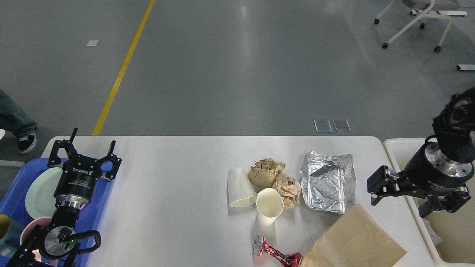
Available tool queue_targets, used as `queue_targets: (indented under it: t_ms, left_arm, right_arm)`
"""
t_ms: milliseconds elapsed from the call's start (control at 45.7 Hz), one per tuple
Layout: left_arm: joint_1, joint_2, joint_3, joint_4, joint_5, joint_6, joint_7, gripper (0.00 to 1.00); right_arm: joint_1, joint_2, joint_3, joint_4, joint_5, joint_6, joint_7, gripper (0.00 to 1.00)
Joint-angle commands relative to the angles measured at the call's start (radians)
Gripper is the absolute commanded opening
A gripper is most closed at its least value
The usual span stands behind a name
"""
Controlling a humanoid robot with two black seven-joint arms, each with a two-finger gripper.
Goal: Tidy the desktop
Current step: 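Raise the right gripper and move it down toward the brown paper bag, then grasp the brown paper bag with the right gripper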
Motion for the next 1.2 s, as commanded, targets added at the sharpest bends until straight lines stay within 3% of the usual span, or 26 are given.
queue_targets:
  t_ms: [0,175,328,722,919,1182]
  left_arm:
    - [0.000,0.000,0.000,0.000,0.000,-0.001,0.000,0.96]
    - [0.000,0.000,0.000,0.000,0.000,-0.001,0.000,0.96]
    - [0.000,0.001,0.000,0.000,0.000,-0.001,0.001,0.96]
    - [0.000,0.000,0.000,0.000,0.000,-0.001,0.001,0.96]
    - [0.000,0.000,0.000,0.000,0.000,0.001,0.001,0.96]
    - [0.000,0.000,0.000,0.000,0.000,-0.001,0.001,0.96]
  right_arm:
    - [-0.112,-0.089,0.010,0.006,0.064,-0.079,0.006,1.00]
    - [-0.234,-0.124,0.016,0.006,0.145,-0.200,0.009,1.00]
    - [-0.388,-0.123,0.135,0.004,0.145,-0.240,0.059,1.00]
    - [-0.618,-0.075,0.212,-0.004,0.144,-0.536,0.073,1.00]
    - [-0.687,-0.072,0.229,-0.025,0.176,-0.561,0.151,1.00]
    - [-0.791,-0.020,0.292,-0.165,0.345,-0.562,0.156,1.00]
